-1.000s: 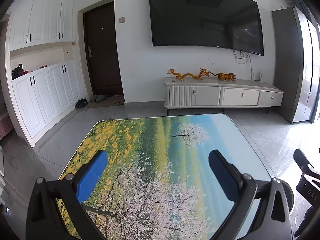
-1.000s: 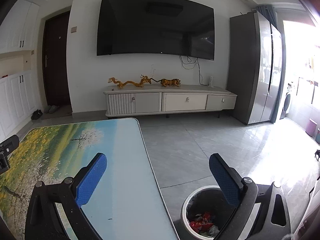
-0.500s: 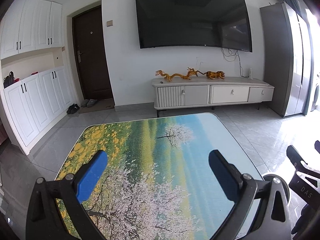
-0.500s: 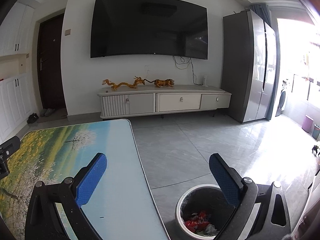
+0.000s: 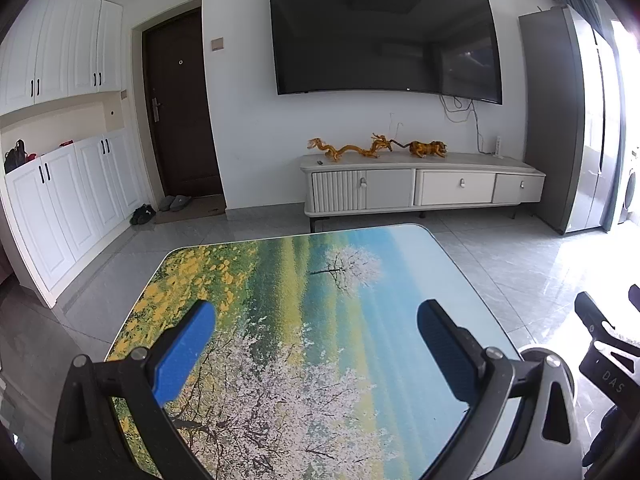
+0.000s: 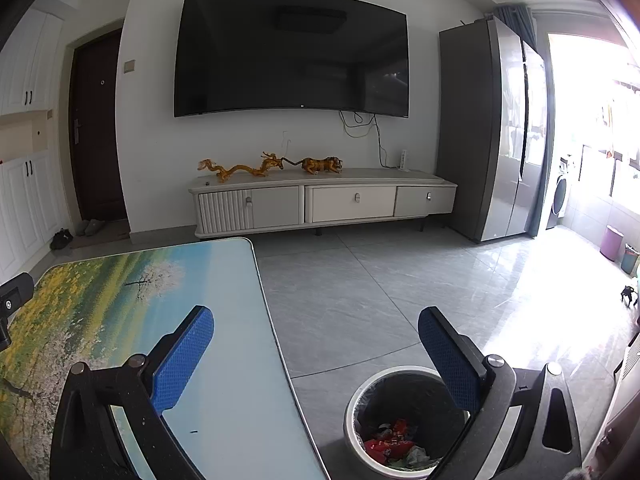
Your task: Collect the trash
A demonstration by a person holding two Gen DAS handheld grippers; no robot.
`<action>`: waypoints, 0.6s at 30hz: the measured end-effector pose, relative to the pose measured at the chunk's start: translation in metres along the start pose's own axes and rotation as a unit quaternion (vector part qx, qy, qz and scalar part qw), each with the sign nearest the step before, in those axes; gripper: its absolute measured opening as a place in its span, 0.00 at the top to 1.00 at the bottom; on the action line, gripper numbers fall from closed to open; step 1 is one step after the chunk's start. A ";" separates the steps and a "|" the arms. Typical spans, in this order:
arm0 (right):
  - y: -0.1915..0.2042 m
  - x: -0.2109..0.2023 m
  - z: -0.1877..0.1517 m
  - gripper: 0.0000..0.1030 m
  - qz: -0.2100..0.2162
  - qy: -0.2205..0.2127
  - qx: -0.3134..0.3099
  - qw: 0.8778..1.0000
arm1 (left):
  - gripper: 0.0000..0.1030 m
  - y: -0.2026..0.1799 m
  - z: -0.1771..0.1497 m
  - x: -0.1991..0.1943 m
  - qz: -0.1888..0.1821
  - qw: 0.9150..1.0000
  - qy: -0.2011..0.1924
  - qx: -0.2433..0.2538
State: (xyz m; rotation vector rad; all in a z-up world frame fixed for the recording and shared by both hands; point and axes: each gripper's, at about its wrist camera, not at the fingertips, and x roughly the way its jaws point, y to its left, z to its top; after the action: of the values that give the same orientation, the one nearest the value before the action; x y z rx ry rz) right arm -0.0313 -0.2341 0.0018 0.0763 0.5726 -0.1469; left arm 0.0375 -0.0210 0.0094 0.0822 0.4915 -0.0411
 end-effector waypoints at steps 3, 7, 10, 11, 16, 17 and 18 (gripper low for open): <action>0.000 0.000 0.000 0.00 0.000 0.000 0.000 1.000 | 0.01 0.000 0.000 0.000 0.000 1.000 0.000 0.000; -0.001 0.000 0.000 0.00 0.000 0.000 0.000 1.000 | 0.01 0.000 -0.001 0.000 0.000 1.000 0.001 -0.001; 0.000 0.000 0.000 0.00 0.000 0.000 0.000 1.000 | 0.01 0.001 -0.001 0.000 0.000 1.000 0.002 -0.002; 0.000 0.000 0.000 0.00 0.000 -0.001 0.000 1.000 | 0.01 0.001 -0.001 -0.001 -0.001 1.000 0.002 -0.003; 0.000 0.000 0.000 0.00 0.000 -0.001 0.000 1.000 | 0.01 0.001 -0.001 -0.001 -0.001 1.000 0.002 -0.003; 0.000 0.000 0.000 0.00 0.000 -0.001 0.000 1.000 | 0.01 0.001 0.000 -0.002 0.000 1.000 0.001 -0.003; 0.000 0.000 0.000 0.00 -0.001 -0.002 0.000 1.000 | 0.01 0.001 0.000 -0.002 -0.001 1.000 0.001 -0.003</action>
State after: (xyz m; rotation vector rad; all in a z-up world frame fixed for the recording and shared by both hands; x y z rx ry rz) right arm -0.0317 -0.2344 0.0018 0.0761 0.5694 -0.1483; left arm 0.0356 -0.0200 0.0104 0.0753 0.4945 -0.0405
